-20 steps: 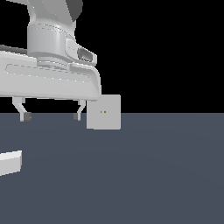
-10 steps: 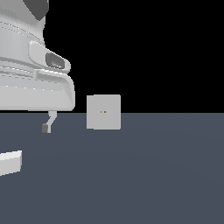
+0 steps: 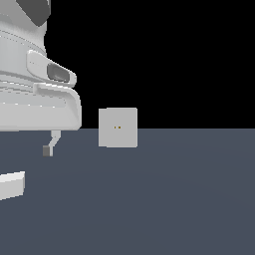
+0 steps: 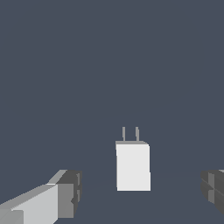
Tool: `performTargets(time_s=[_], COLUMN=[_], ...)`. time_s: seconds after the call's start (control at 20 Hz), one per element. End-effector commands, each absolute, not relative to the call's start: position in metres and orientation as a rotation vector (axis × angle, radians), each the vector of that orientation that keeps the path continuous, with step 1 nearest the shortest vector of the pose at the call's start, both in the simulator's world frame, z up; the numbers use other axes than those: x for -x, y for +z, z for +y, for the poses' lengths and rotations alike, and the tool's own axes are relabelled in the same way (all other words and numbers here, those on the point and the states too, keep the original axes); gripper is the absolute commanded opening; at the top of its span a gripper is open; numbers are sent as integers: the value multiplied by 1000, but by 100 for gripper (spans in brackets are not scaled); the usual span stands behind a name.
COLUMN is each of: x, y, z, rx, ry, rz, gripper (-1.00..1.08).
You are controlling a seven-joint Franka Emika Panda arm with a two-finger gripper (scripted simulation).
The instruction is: Plug the charger into the wall socket.
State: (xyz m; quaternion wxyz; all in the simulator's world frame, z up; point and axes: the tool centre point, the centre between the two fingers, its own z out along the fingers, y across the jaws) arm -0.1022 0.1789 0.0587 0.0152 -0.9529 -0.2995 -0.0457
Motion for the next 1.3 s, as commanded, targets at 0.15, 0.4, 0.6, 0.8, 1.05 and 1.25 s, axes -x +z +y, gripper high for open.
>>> performTargets(time_s=[0.15, 0.4, 0.6, 0.8, 1.05, 1.25], x=[103, 104, 103, 103, 103, 103], y=[39, 18, 12, 12, 12, 12], z=[179, 179, 179, 179, 179, 179], rx=[2965, 2965, 2965, 2965, 2965, 2966], ry=[-142, -143, -143, -143, -143, -144], rz=[-935, -937, -938, -938, -938, -935], gripper=[100, 100, 100, -100, -100, -100])
